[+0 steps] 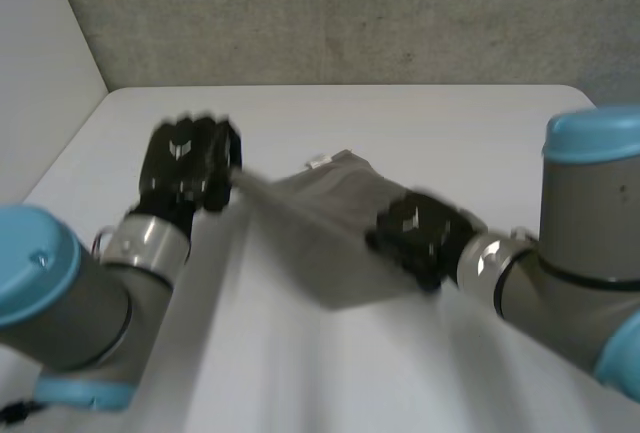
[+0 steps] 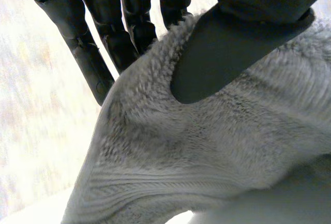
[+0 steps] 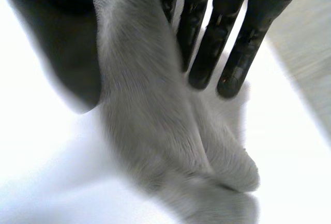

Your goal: Fold the towel.

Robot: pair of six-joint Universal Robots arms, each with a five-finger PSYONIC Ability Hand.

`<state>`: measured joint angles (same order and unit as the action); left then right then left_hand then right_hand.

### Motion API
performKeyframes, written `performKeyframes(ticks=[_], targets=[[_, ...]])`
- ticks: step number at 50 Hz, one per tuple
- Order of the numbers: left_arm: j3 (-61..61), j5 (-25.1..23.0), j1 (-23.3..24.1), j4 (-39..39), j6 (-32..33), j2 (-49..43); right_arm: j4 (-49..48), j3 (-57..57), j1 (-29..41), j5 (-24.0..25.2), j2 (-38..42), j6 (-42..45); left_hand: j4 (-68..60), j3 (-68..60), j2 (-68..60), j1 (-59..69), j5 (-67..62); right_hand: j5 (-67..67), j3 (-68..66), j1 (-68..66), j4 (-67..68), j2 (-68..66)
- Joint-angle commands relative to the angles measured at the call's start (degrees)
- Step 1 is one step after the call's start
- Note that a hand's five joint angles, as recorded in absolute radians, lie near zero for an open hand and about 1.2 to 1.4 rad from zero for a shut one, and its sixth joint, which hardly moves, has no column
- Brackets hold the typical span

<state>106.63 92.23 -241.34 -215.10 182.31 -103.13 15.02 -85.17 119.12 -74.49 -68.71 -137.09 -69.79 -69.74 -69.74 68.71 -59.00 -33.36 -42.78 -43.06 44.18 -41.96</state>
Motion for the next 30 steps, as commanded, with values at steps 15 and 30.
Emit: performKeyframes(ticks=[15,30], targets=[[15.44,-3.9,-3.79,-0.06,-0.03,14.6,-14.67,-3.79,-11.53,4.88,-11.36,-33.49,-10.21,-10.26,-10.26,11.29,-11.0,26.26,25.67,25.96,-27.08,24.86],[17.91,-4.26,-3.61,-0.15,0.94,20.16,-2.71,-5.89,-12.86,5.06,-6.17,-25.68,-10.21,-10.26,-10.26,11.29,-11.0,17.3,16.72,17.0,-18.12,15.9]])
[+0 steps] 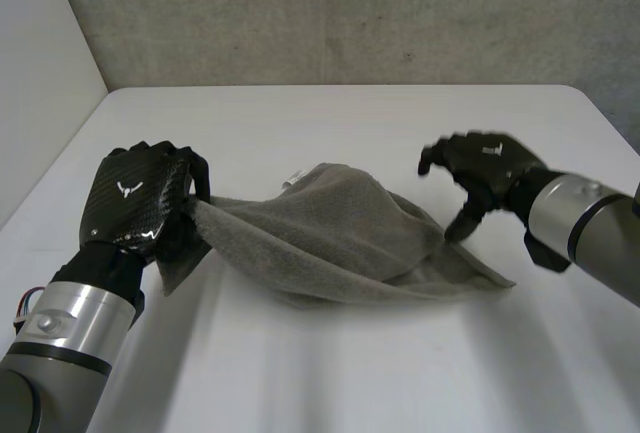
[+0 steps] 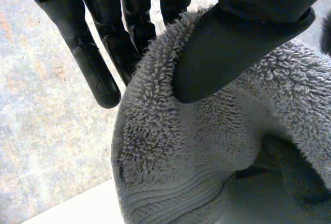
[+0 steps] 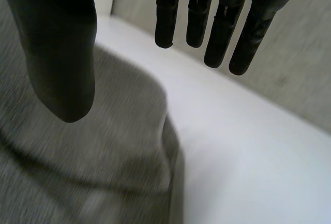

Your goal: Fold the towel.

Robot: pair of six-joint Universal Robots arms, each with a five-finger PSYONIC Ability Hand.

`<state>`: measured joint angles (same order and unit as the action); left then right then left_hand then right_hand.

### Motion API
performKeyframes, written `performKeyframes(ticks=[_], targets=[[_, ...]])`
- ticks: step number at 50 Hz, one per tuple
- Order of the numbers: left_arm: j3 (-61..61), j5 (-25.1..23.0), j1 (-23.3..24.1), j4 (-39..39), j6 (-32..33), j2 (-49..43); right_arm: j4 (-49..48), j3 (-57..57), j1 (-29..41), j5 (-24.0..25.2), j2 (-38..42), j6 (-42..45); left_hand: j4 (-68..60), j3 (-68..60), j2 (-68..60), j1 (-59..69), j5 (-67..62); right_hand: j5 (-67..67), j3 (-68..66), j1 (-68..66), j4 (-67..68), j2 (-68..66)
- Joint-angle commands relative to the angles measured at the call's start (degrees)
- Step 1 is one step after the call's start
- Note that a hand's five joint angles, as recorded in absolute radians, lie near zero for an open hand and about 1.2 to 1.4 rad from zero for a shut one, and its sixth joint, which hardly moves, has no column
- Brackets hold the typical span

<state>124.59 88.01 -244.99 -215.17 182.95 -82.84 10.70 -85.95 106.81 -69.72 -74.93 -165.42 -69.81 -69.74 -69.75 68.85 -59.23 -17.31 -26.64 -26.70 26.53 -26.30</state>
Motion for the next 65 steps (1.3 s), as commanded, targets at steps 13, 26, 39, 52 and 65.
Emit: performKeyframes(ticks=[13,26,39,52,65], targets=[[-0.57,-0.12,-0.14,-0.08,0.31,-0.66,-10.17,-24.18,-4.06,0.64,-6.28,-1.05,-10.19,-10.26,-10.25,11.15,-10.77,5.96,5.28,5.34,-5.17,4.95],[-0.4,-0.03,-0.23,-0.17,0.31,-0.57,-22.73,-23.31,-1.78,-0.59,6.01,-3.86,-10.19,-10.26,-10.25,11.15,-10.77,-2.26,-2.94,-2.88,3.05,-3.27],[-1.01,-0.12,-0.23,-0.78,0.48,-0.31,-25.12,-19.0,-1.69,-3.67,4.03,-7.73,-10.19,-10.26,-10.25,11.15,-10.77,-52.69,-53.36,-53.3,53.47,-53.7],[-15.4,-1.17,-1.55,14.74,12.07,6.54,-1.39,-2.03,-6.17,0.9,-24.12,2.38,-10.19,-10.26,-10.25,11.15,-10.77,-52.69,-53.36,-53.3,53.47,-53.7],[-32.74,-1.44,-3.39,35.61,19.99,2.16,25.42,16.51,-6.08,0.64,-13.57,24.7,-10.19,-10.26,-10.25,11.15,-10.77,-52.69,-53.36,-53.3,53.47,-53.7]])
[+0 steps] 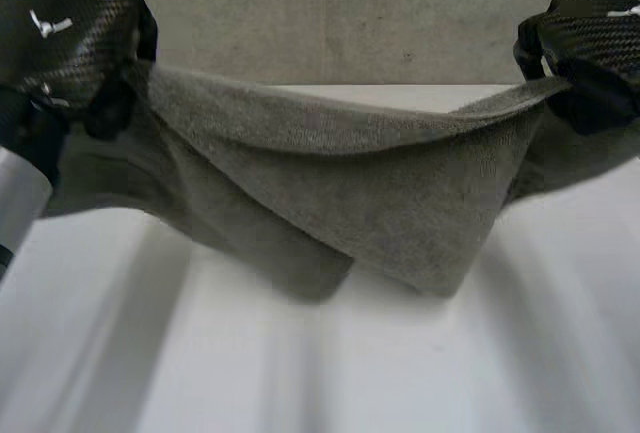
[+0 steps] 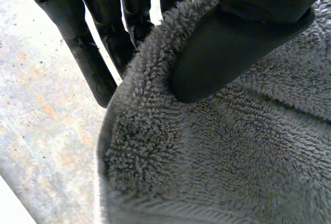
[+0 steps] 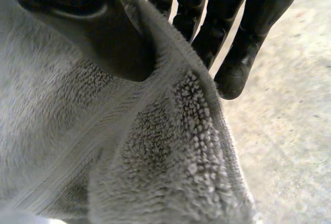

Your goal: Fold the towel.

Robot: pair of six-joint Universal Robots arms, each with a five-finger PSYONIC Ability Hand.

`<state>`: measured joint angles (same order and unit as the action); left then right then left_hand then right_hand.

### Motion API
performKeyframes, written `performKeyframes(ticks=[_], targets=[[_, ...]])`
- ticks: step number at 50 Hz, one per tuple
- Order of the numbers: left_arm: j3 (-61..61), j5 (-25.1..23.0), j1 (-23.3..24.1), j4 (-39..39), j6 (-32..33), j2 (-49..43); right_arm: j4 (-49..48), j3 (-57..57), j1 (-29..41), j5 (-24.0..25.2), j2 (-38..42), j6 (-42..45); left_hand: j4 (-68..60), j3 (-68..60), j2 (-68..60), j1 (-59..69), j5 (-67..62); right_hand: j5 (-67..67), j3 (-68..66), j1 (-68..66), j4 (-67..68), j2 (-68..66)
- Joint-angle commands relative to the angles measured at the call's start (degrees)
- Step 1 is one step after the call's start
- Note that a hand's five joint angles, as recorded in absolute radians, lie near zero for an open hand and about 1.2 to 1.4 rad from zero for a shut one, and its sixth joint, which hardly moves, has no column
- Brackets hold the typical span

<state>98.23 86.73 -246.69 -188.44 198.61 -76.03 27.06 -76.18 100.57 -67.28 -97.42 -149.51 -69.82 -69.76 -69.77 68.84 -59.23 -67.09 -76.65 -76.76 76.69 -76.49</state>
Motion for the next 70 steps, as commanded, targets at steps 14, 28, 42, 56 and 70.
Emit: performKeyframes(ticks=[14,28,42,56,70], targets=[[-18.65,-0.07,-2.13,9.85,23.83,-34.95,9.06,22.66,6.66,-12.43,35.19,11.87,-10.18,-10.24,-10.23,11.16,-10.77,-2.91,-3.35,-3.24,3.31,-3.51],[-51.3,1.07,-0.98,-14.39,8.66,-37.89,-20.1,53.69,10.35,-20.43,36.61,0.02,-10.18,-10.24,-10.23,11.16,-10.77,-2.91,-3.35,-3.24,3.31,-3.51],[-18.39,0.11,-2.74,-13.79,4.41,-32.87,-12.73,20.6,9.82,-15.26,31.59,4.56,-10.18,-10.24,-10.23,11.16,-10.77,-2.91,-3.35,-3.24,3.31,-3.51],[2.57,0.02,-2.74,-25.31,13.27,-44.2,-28.91,-10.83,9.65,-13.05,36.6,10.73,-10.18,-10.24,-10.23,11.16,-10.77,-2.91,-3.35,-3.24,3.31,-3.51],[10.92,0.02,-4.23,-25.75,17.86,-36.48,-29.08,-23.13,4.29,-12.43,25.44,11.87,36.19,36.14,36.14,-35.21,35.6,-2.91,-3.35,-3.24,3.31,-3.51]])
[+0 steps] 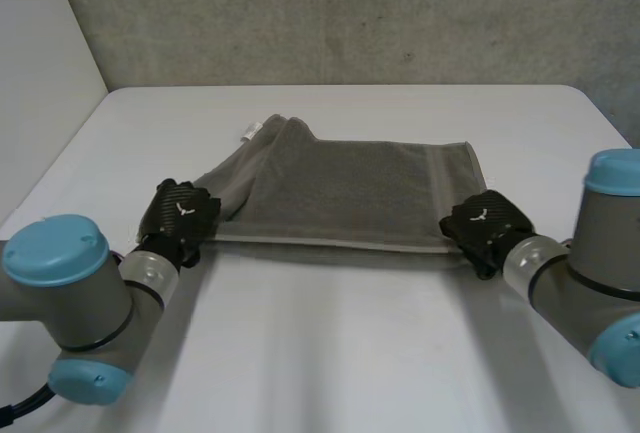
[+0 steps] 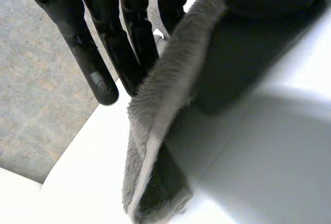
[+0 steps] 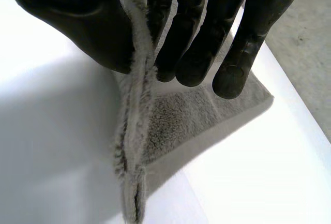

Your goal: Fold the towel.

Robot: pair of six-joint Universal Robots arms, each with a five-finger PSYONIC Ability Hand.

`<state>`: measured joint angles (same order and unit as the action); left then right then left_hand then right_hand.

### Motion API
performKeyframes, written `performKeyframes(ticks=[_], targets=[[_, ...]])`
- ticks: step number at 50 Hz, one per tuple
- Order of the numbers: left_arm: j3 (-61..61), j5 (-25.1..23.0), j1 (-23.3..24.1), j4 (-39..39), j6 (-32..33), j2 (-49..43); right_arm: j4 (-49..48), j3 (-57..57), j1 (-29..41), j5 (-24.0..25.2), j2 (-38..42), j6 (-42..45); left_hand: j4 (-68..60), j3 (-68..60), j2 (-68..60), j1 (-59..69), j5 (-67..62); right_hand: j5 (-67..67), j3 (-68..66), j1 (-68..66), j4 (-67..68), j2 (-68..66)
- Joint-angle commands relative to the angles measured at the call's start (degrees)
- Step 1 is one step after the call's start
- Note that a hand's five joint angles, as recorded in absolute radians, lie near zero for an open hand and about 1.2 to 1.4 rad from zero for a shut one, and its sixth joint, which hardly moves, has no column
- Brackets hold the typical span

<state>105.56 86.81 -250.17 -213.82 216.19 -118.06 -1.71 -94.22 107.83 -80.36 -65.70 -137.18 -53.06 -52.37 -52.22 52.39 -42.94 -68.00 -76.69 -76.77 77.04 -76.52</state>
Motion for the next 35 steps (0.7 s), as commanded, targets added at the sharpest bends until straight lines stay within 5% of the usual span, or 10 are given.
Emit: performKeyframes(ticks=[1,17,28,35], targets=[[3.6,-0.06,-0.75,-0.37,0.29,5.56,-0.49,-6.31,-3.85,0.55,-7.41,-0.63,19.46,18.78,18.63,-18.79,19.34,-2.0,-3.31,-3.23,2.96,-3.48],[4.74,-2.17,-5.24,-5.64,-0.59,4.24,-11.92,-13.71,-10.63,4.6,-8.39,-6.78,22.99,22.31,22.16,-22.32,22.88,-2.0,-3.31,-3.23,2.96,-3.48],[11.07,-17.35,-9.89,-0.12,-1.29,10.13,-12.88,-14.76,-10.71,6.09,-7.6,-10.3,19.97,19.29,19.14,-19.3,19.85,-2.0,-3.31,-3.23,2.96,-3.48],[9.67,-21.33,-10.42,3.41,-1.47,9.08,-13.06,-14.67,-10.98,6.09,-6.72,-10.3,18.62,17.94,17.79,-17.95,18.5,-2.0,-3.31,-3.23,2.96,-3.48]])
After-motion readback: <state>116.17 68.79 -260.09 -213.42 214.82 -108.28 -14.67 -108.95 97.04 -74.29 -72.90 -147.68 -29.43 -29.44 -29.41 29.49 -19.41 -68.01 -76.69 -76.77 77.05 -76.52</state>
